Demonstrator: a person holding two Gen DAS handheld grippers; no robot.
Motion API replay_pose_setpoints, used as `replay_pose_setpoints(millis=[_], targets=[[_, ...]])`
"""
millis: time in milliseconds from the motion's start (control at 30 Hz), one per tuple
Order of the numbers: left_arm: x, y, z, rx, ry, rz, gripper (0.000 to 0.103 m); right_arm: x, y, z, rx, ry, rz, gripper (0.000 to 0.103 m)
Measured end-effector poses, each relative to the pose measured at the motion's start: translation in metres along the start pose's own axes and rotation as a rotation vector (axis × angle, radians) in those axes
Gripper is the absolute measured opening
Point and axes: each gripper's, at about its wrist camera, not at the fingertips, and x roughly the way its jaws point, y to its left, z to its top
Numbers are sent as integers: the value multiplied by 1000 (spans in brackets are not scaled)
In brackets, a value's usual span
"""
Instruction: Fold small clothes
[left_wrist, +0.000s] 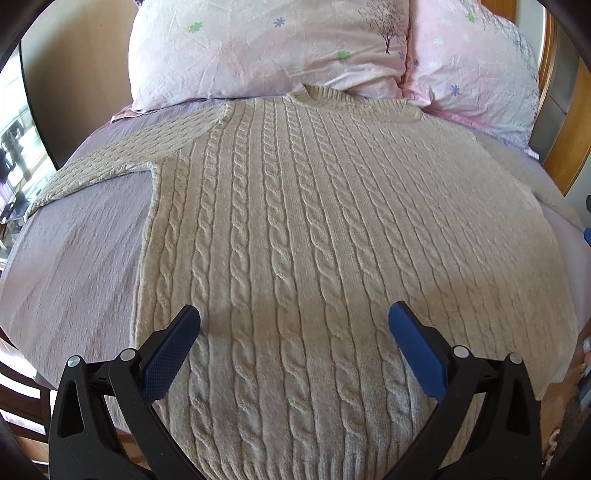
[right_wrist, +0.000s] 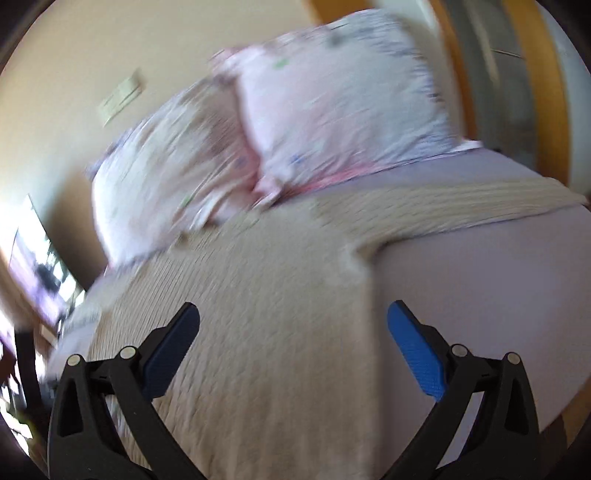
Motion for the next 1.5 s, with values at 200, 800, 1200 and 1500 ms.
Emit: replay_pose_setpoints(millis=[200,800,1200,1500], targets=[[-1,64,31,-202,-175,-164,102,38,-158,95,484,-10,-233,64],[11,260,69,-657,-242,-14,102,89,-107,147,284,-146,-256,7],[33,332,69,-918,-219,-2,100,175,254,-33,-388,438,555,35],[44,390,76,-1053,-244,39,66,122,182,6,-315,216,412,80]])
